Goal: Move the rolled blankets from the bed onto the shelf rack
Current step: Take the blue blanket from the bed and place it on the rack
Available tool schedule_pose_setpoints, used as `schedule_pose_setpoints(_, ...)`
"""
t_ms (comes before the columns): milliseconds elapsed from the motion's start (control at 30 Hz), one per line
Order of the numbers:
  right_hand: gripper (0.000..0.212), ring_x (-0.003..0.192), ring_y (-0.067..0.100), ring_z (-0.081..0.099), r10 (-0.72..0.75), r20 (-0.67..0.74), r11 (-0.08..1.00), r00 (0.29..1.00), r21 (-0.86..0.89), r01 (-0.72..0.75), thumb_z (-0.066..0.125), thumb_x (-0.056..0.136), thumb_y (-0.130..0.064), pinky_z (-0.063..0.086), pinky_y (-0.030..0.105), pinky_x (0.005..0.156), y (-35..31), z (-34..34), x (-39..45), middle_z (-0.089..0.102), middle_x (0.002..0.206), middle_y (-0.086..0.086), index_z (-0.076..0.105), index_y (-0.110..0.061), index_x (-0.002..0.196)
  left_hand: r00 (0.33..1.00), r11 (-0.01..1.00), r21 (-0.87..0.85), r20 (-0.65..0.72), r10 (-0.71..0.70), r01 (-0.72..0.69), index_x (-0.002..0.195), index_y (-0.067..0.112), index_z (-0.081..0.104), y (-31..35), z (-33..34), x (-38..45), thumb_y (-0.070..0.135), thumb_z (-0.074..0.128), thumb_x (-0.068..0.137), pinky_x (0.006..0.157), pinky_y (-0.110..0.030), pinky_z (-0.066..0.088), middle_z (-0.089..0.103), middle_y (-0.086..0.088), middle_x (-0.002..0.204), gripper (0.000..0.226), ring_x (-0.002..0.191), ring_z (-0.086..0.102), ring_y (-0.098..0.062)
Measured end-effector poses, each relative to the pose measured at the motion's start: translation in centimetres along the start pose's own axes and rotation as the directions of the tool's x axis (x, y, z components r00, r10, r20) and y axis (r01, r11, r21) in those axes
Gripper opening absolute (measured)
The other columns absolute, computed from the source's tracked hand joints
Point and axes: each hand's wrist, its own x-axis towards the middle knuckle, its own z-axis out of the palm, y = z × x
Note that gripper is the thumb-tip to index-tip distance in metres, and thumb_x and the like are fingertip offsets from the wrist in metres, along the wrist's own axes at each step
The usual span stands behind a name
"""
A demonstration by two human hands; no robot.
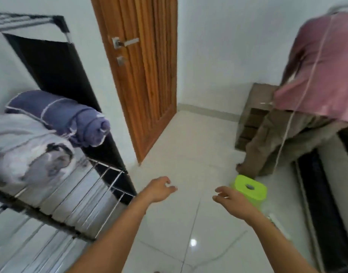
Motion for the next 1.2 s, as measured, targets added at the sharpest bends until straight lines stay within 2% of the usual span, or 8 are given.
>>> schedule_pose_setpoints(167,0.025,0.092,0.02,0.064,0.268,-0.256,0.937,0.929,0.292,-0.191,0.064,0.087,-0.03,0.046,0.03,0.077,14.0,-6.8,-12.8,0.068,0.097,0.006,0.064,-0.019,0.109,0.956,0.941,-0.188,0.027,0.291,-0.281,0.098,0.016,0.058,14.4,8.6,-2.3,0.032,0.059,0.09,0.062,-0.025,0.043,0.064,-0.008,0.093,0.018,0.076,0.063,-0.022)
schedule_pose_setpoints(267,0.021,0.083,0.015,0.062,0.446,-0.362,0.835,0.819,0.497,-0.235,0.062,0.089,-0.024,0.045,0.026,0.072,21.0,-9.1,-22.6,0.067,0.088,0.002,0.064,-0.016,0.109,0.884,0.904,-0.186,0.205,0.42,-0.386,0.091,0.015,0.056,21.8,18.0,-5.9,0.023,0.058,0.092,0.048,-0.02,0.04,0.06,-0.008,0.082,0.008,0.06,0.053,-0.017)
schedule_pose_setpoints(333,0.017,0.082,0.015,0.06,0.554,-0.402,0.752,0.729,0.618,-0.231,0.06,0.091,-0.021,0.044,0.025,0.068,24.9,-10.2,-29.0,0.064,0.088,0.002,0.064,-0.015,0.106,0.788,0.878,-0.144,0.393,0.474,-0.456,0.084,0.018,0.055,26.0,25.0,-9.5,0.022,0.057,0.093,0.046,-0.019,0.038,0.056,-0.006,0.075,0.01,0.057,0.051,-0.014)
schedule_pose_setpoints(500,0.019,0.089,0.016,0.062,0.759,-0.405,0.535,0.51,0.834,-0.133,0.057,0.093,-0.022,0.047,0.025,0.07,31.8,-10.6,-41.1,0.064,0.097,0.003,0.06,-0.016,0.111,0.522,0.808,-0.087,0.723,0.454,-0.583,0.079,0.021,0.054,33.1,38.7,-17.9,0.028,0.057,0.093,0.052,-0.022,0.035,0.058,0.0,0.077,0.016,0.059,0.055,-0.013)
schedule_pose_setpoints(700,0.022,0.088,0.017,0.062,0.881,-0.359,0.37,0.309,0.929,0.025,0.059,0.092,-0.023,0.046,0.026,0.07,38.5,-11.1,-47.9,0.065,0.101,0.006,0.06,-0.013,0.111,0.387,0.785,-0.048,0.85,0.357,-0.618,0.102,0.015,0.053,39.2,50.8,-24.3,0.033,0.055,0.094,0.057,-0.024,0.041,0.057,0.0,0.088,0.019,0.066,0.056,-0.012)
schedule_pose_setpoints(833,0.014,0.08,0.018,0.06,0.906,-0.372,0.359,0.204,0.928,0.099,0.059,0.092,-0.018,0.045,0.027,0.066,43.8,-15.1,-49.3,0.063,0.089,0.006,0.063,-0.011,0.103,0.428,0.83,-0.063,0.834,0.349,-0.554,0.12,0.016,0.049,43.6,57.4,-24.9,0.036,0.058,0.091,0.069,-0.032,0.047,0.058,-0.005,0.114,0.036,0.093,0.061,-0.02)
schedule_pose_setpoints(1000,0.021,0.054,0.014,0.054,0.929,-0.32,0.298,0.184,0.944,0.141,0.061,0.09,-0.011,0.041,0.022,0.045,50.4,-21.1,-48.1,0.058,0.072,0.01,0.06,0.001,0.107,0.583,0.98,-0.022,0.801,0.137,-0.199,0.129,0.014,0.047,49.6,62.5,-22.4,0.038,0.062,0.087,0.088,-0.05,0.044,0.049,-0.008,0.137,0.05,0.125,0.048,-0.032)
schedule_pose_setpoints(1200,0.018,0.072,0.02,0.054,0.965,-0.211,0.156,0.159,0.941,0.302,0.058,0.091,-0.01,0.041,0.028,0.06,56.5,-26.5,-45.5,0.06,0.083,0.009,0.058,-0.002,0.108,0.561,0.991,0.108,0.817,-0.136,0.082,0.122,0.014,0.054,54.1,66.2,-20.8,0.041,0.067,0.084,0.106,-0.063,0.033,0.054,-0.013,0.122,0.048,0.128,0.046,-0.035)
